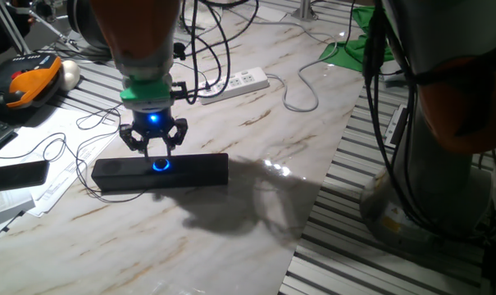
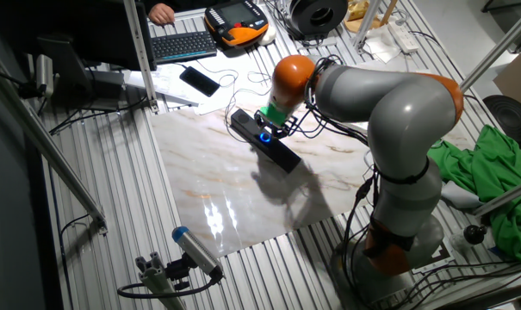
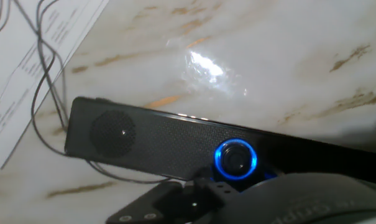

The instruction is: Turn the knob to increase the volume of the speaker

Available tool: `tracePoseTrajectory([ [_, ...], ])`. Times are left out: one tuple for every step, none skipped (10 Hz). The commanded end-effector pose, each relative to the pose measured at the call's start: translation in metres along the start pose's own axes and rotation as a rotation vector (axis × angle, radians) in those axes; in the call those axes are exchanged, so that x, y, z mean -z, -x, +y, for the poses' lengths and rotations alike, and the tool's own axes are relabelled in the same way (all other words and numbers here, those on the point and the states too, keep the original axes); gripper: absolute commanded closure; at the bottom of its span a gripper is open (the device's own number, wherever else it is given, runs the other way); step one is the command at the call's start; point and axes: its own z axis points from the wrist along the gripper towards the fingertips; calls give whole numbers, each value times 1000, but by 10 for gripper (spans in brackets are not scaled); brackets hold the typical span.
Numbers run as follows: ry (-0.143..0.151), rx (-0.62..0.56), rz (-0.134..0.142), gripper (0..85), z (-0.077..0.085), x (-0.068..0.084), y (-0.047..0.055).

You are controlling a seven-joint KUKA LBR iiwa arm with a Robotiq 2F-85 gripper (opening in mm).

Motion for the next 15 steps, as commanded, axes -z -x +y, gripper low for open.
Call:
tracePoseTrajectory([
  [3, 312, 32, 510, -1, 3, 0],
  [-7, 443, 27, 510, -1, 8, -1],
  [-21, 561, 32, 510, -1, 11, 0],
  [-33, 661, 48, 680, -1, 15, 2],
  [-35, 735, 65, 680, -1, 17, 4],
  [-36, 814, 72, 680, -1, 20, 5],
  [-41, 881, 76, 850, -1, 21, 5],
  [-38, 961, 78, 850, -1, 22, 6],
  [-53, 1021, 79, 850, -1, 23, 6],
  [-54, 1067, 84, 850, -1, 24, 6],
  [-55, 1136, 89, 850, -1, 27, 8],
  [-70, 1208, 114, 850, 0, 31, 12],
  [-70, 1252, 144, 850, 1, 35, 15],
  [-54, 1272, 194, 850, 1, 38, 19],
  [-51, 1271, 211, 850, 1, 40, 19],
])
